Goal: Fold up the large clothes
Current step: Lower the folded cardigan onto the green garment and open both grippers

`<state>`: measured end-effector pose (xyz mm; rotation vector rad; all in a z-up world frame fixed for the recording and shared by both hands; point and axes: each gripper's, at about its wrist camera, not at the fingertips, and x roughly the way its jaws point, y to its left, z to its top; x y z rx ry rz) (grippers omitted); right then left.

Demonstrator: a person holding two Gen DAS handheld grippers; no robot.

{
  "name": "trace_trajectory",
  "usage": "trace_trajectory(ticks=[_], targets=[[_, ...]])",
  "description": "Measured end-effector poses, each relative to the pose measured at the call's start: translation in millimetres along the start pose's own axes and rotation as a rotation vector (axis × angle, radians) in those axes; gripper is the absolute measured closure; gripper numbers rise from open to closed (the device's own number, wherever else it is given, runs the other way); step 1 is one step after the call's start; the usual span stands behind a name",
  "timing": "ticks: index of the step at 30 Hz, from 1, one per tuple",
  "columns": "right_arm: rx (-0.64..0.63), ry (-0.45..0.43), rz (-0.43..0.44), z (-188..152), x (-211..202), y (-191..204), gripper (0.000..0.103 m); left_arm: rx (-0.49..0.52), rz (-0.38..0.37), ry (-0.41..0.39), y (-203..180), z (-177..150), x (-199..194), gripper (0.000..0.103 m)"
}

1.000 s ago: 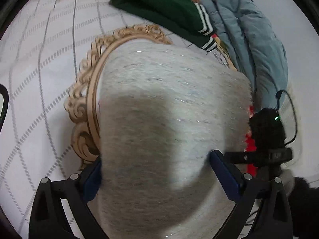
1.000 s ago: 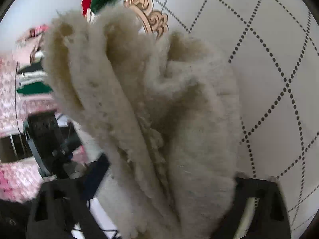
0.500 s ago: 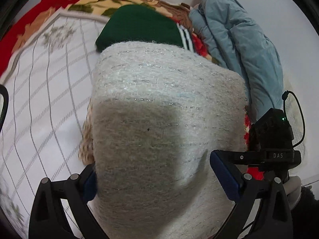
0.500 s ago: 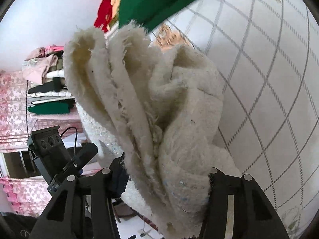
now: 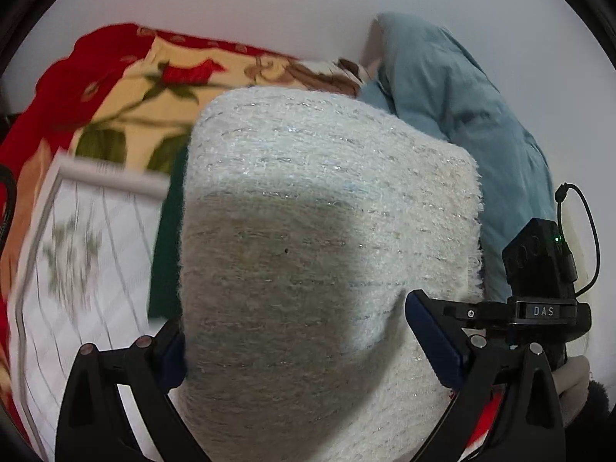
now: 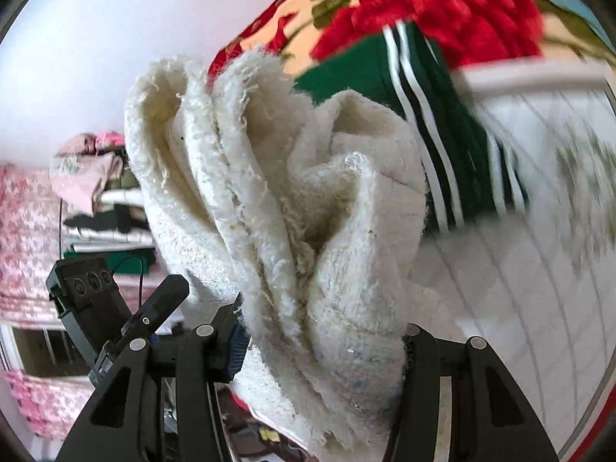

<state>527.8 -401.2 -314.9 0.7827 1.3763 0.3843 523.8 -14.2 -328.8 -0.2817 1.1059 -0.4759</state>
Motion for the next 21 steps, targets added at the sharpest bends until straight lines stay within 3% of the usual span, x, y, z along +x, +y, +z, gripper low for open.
trace_trajectory(ticks=[5,10,13,17,21], targets=[[0.013,0.028,-0.05,115.0,39.5,6.1,0.049,-0.02,0.031,0.023,32.6,72.6,65.5,0.003],[0.015,0.085,-0.225,174.6,98.8,4.3,0.05,0.015,0.128,0.141,66.3,82.5,149.6,0.003],[0.001,0.11,-0.291,182.9,116.6,-1.7,0.045,0.063,0.158,0.156,70.0,73.4,164.4,0.003],[-0.066,0.087,-0.417,184.1,119.1,4.5,0.02,0.061,0.178,0.14,66.2,70.8,151.5,0.003],[-0.16,0.0,-0.532,159.6,100.7,28.6,0.015,0.073,0.291,0.061,54.6,62.9,123.8,0.003]])
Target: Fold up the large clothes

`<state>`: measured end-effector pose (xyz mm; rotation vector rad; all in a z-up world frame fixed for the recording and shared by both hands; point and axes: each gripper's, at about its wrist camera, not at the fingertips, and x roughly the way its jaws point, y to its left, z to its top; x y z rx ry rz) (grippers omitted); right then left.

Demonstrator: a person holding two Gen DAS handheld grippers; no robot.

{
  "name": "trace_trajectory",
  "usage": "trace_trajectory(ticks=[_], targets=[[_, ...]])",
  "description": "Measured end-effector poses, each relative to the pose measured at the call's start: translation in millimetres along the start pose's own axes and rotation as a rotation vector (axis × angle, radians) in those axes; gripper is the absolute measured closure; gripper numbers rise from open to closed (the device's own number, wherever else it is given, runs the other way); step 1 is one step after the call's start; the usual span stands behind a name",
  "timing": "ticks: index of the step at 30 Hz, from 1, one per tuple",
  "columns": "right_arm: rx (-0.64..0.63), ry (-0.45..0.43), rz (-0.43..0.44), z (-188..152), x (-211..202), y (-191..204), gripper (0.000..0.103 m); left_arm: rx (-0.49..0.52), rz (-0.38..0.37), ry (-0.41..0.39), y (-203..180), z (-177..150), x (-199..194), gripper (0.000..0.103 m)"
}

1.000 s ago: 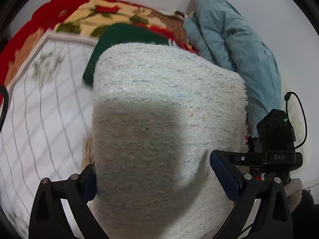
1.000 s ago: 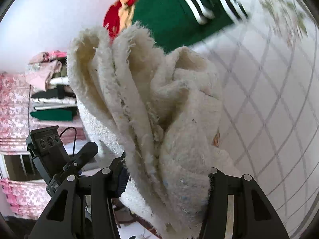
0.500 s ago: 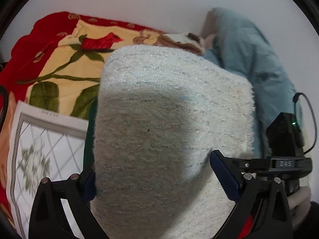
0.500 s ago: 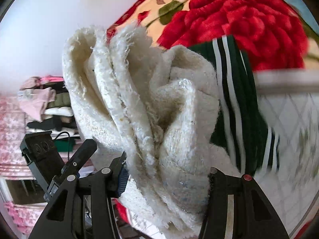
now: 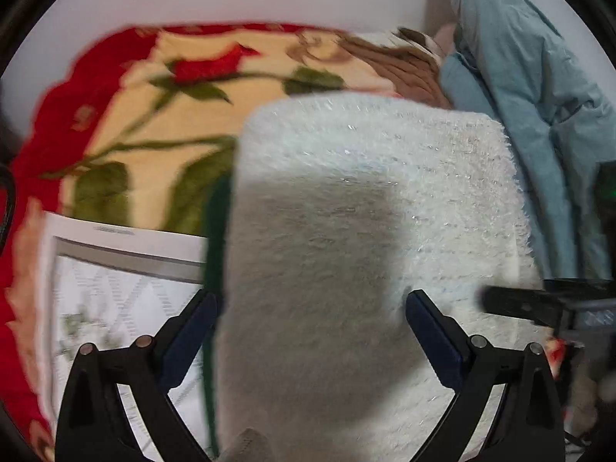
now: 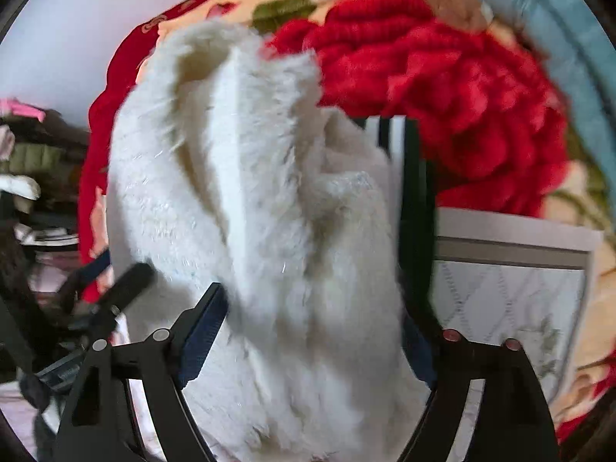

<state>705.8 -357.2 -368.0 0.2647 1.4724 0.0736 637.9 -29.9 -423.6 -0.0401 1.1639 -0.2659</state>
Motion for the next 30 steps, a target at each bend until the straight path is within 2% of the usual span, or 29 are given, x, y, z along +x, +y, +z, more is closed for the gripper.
trace_trajectory(ticks=[1,4,5,6,11,14,22,30], targets=[[-0.015,-0.047,-0.052,-9.5,-13.0,5.4,0.015,0.007,0.051,-0.018,-2.5,-7.2,-11.5,0.003],[-0.066,-0.174,-0.176,-43.9,-45.3,21.6,0.013,0.012,0.134,-0.067,-5.7,-21.9,-41.6,0.003],[-0.071,-0.2,-0.208,-55.4,-53.6,27.3,0.002,0.011,0.147,-0.083,-7.3,-26.1,-51.2,0.002],[-0.075,-0.221,-0.231,-70.4,-62.7,31.3,0.0,0.012,0.174,-0.106,-10.4,-34.9,-66.9,0.001],[-0.066,-0.303,-0.342,-161.3,-105.7,54.8,0.0,0.003,0.268,-0.168,-23.1,-66.0,-134.7,0.001],[-0.043,-0.361,-0.39,-211.0,-152.2,71.9,0.0,0.0,0.26,-0.201,-32.6,-90.0,-185.2,0.001],[0.006,-0.474,-0.453,-344.7,-274.1,126.8,0.0,0.004,0.231,-0.288,-58.4,-146.3,-330.6,0.001],[0.039,-0.603,-0.452,-452.6,-398.9,165.6,0.0,0.0,0.168,-0.362,-66.9,-193.0,-450.9,0.001]])
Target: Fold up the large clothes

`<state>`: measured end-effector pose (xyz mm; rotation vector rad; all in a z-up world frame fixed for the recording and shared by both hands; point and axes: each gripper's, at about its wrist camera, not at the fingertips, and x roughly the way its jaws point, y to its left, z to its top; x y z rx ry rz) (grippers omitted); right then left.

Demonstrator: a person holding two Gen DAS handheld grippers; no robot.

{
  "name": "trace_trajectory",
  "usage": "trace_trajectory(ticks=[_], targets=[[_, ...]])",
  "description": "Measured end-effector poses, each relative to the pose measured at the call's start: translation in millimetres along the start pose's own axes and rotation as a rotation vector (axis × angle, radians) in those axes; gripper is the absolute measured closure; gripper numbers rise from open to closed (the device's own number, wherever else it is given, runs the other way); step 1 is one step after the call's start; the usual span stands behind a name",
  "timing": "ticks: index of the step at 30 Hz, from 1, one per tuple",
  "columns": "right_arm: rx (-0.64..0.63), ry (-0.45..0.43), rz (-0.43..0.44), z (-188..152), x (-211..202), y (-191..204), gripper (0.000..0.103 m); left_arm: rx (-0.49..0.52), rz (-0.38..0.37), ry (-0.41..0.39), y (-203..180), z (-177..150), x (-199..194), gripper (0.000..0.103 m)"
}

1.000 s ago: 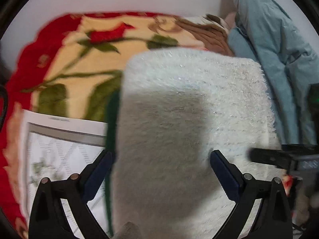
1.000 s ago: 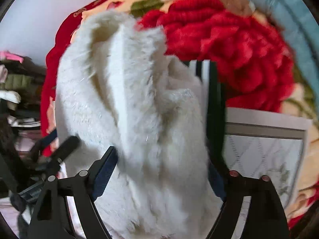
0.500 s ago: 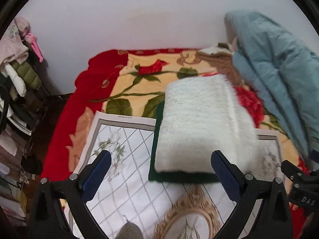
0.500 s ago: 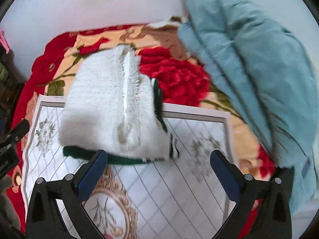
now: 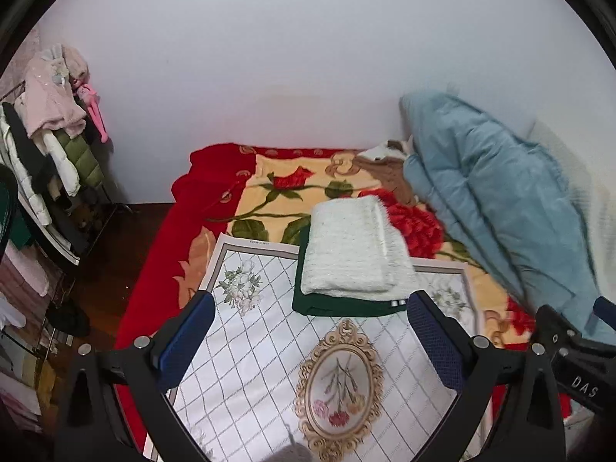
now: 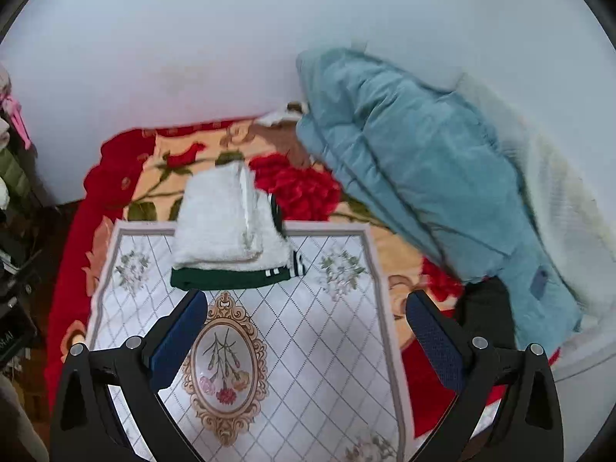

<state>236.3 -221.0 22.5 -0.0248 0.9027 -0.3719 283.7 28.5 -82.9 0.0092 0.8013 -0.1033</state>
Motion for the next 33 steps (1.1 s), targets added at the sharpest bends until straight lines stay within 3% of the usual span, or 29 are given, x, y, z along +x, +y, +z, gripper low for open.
trace_trajectory(ticks=[7,13,20,33], targets=[[-0.03,-0.094,0.027,-12.6,-123.1,-6.8,0.0,0.004,0.002,-0.021,2.2,-5.2,-85.3,0.001],[-0.046,-0.162,0.047,-17.2,-190.8,-17.0,0.0,-0.005,0.016,-0.038,1.1,-9.2,-125.2,0.001],[-0.047,-0.183,0.079,-22.3,-227.4,-30.2,0.0,-0.012,0.026,-0.076,-3.3,-14.6,-159.7,0.001],[-0.08,-0.223,0.073,-25.0,-242.9,-41.4,0.0,-0.009,0.037,-0.11,-8.4,-25.4,-178.4,0.001]])
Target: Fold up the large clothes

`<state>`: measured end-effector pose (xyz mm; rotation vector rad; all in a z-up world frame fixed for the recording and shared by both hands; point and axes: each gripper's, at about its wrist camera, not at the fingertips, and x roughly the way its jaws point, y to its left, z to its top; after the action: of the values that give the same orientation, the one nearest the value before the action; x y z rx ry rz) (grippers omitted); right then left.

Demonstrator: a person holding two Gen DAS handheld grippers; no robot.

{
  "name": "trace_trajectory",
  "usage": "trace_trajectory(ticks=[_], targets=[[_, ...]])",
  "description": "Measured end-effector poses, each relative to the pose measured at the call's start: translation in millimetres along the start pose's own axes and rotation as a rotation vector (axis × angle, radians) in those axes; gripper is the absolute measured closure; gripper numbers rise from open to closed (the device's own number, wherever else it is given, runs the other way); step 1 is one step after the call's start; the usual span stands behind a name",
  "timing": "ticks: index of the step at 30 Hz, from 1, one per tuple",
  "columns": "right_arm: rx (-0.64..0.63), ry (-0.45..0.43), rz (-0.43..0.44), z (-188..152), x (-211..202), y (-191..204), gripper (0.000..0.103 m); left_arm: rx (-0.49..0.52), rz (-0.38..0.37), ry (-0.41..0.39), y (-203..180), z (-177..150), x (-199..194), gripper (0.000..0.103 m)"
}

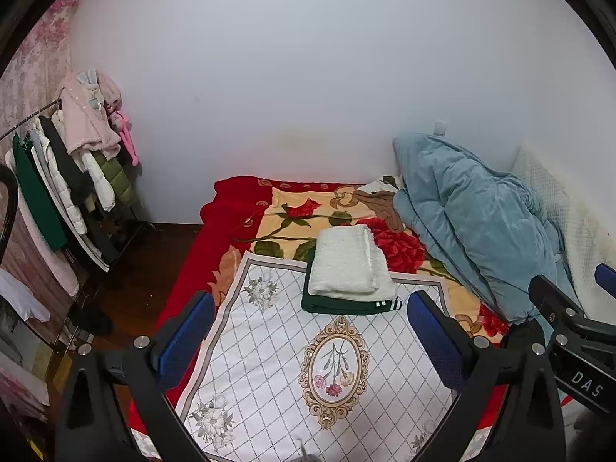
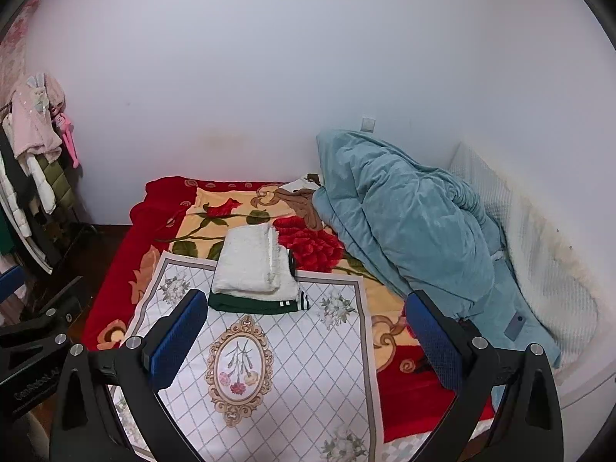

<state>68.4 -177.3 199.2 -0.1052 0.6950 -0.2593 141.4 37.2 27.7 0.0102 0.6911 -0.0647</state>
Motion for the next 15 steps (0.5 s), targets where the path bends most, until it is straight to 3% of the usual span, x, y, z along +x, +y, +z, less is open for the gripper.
trace_trajectory(ticks=[15], targets=[[0.003,-0.004,0.019,2.3,1.3,-6.0,0.0,-0.005,0.003,-0.02,-1.8,1.0,-11.4,0.001]])
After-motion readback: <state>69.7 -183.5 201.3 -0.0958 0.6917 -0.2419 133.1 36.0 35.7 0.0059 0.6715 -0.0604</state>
